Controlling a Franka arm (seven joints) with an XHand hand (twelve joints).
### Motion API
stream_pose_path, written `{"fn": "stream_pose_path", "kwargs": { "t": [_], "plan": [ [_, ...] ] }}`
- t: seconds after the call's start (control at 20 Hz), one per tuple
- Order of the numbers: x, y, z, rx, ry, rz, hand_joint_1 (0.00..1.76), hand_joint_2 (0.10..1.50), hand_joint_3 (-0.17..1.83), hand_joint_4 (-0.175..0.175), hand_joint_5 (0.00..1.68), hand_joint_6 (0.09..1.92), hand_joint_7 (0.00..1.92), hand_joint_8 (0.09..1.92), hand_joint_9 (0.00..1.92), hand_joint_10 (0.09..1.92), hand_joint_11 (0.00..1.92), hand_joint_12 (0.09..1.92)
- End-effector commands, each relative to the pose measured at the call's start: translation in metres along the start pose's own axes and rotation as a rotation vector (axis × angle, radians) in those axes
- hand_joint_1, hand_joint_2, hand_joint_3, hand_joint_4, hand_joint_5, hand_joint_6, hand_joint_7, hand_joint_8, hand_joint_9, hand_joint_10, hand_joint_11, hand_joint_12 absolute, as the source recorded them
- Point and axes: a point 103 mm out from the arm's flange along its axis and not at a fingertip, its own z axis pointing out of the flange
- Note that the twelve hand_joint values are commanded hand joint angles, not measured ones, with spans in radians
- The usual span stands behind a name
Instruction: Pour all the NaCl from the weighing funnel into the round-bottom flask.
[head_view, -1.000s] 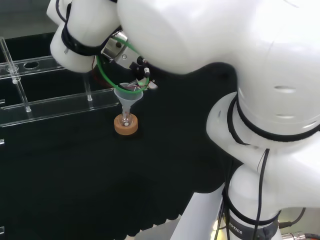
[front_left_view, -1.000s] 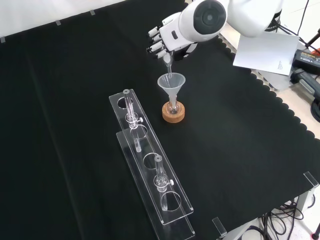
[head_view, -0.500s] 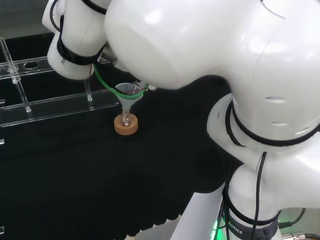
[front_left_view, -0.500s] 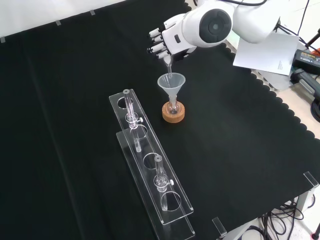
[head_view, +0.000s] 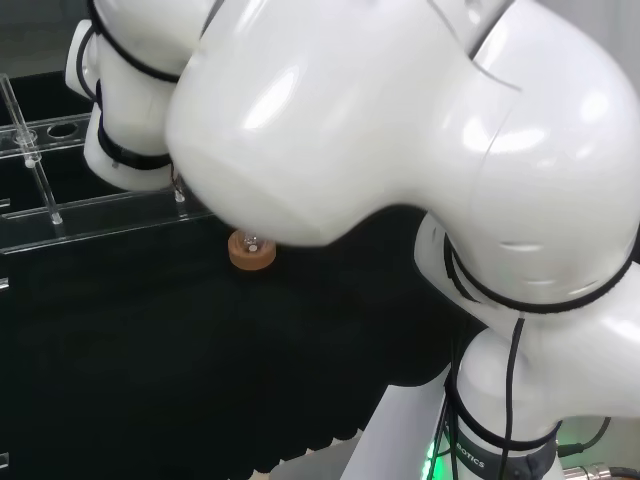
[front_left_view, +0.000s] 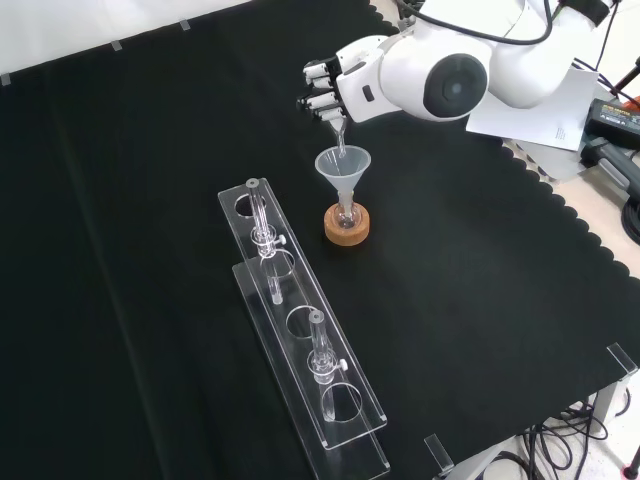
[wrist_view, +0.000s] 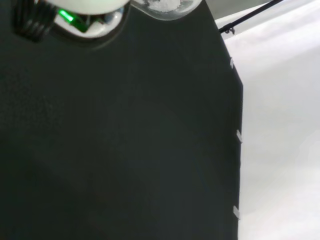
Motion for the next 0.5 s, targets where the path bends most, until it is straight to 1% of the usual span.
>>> {"fn": "stream_pose_path", "kwargs": {
  "t": [0.05,0.5],
  "plan": [
    [0.0029,-0.0022,-0.0053,-0.013,-0.058,0.002,1.13,0.67,0.59,0.175,1.35,0.51,0.75,0.61,1.21,0.12,1.00,0.94],
    [0.0097,-0.0054,-0.0131,-0.041,-0.156,0.002,1.13,0.67,0.59,0.175,1.35,0.51,0.74,0.61,1.20,0.12,0.99,0.93]
  ]
}}
